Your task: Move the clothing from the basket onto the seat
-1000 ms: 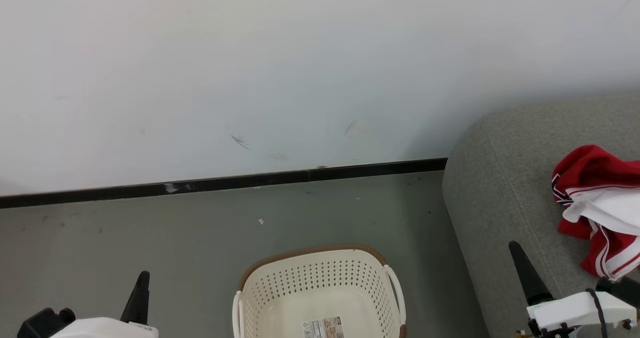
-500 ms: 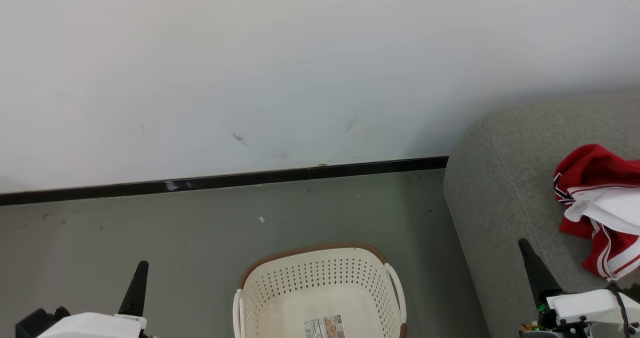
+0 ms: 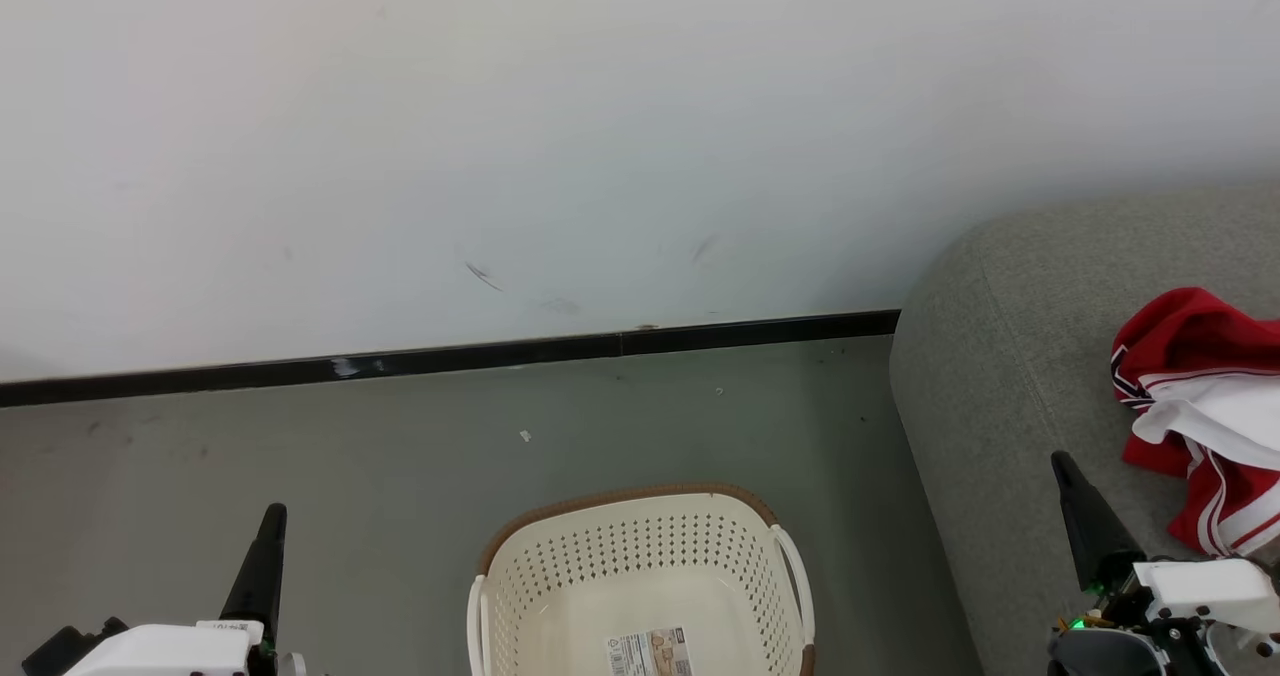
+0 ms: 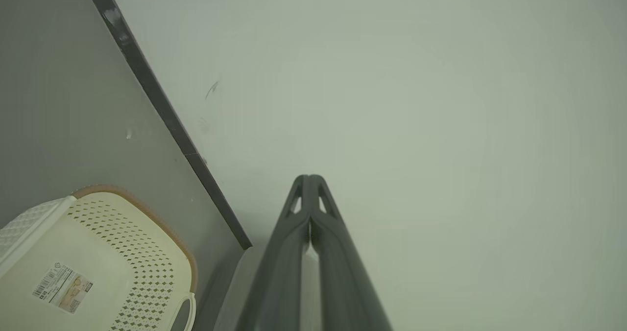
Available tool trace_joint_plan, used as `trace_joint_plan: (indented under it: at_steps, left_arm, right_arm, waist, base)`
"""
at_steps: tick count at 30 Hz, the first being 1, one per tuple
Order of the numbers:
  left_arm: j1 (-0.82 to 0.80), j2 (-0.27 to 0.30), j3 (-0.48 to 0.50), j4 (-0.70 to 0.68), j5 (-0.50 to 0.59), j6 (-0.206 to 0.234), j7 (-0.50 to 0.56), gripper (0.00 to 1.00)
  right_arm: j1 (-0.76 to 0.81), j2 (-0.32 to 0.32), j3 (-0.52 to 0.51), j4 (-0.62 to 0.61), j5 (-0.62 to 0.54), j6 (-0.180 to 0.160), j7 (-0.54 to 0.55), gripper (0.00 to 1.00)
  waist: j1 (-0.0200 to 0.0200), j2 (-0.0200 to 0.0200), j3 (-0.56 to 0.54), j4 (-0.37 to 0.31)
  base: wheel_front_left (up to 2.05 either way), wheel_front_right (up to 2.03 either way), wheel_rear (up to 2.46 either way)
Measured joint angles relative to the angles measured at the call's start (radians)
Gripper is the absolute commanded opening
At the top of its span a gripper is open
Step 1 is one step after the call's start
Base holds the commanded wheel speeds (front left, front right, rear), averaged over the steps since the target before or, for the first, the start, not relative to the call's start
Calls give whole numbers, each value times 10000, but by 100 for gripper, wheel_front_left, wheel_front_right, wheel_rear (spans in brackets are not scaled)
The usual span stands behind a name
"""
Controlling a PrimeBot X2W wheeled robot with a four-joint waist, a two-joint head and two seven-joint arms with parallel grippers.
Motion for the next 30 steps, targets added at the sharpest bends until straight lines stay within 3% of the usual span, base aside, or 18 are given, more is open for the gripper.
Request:
trace_joint_plan:
  at_steps: [6, 30]
  left_arm:
    - [-56, -196, 196, 155, -640, -198, 146, 0]
    - [-227, -213, 221, 278, -690, -314, 171, 0]
  right_arm:
    - [-45, -102, -82, 29, 980, 0, 148, 0]
    - [-47, -102, -167, 184, 1022, 0, 151, 0]
  waist:
    - [-1, 0, 15, 11]
    - [-2, 0, 12, 10]
  base:
    - [0, 0, 0]
    - [0, 0, 0]
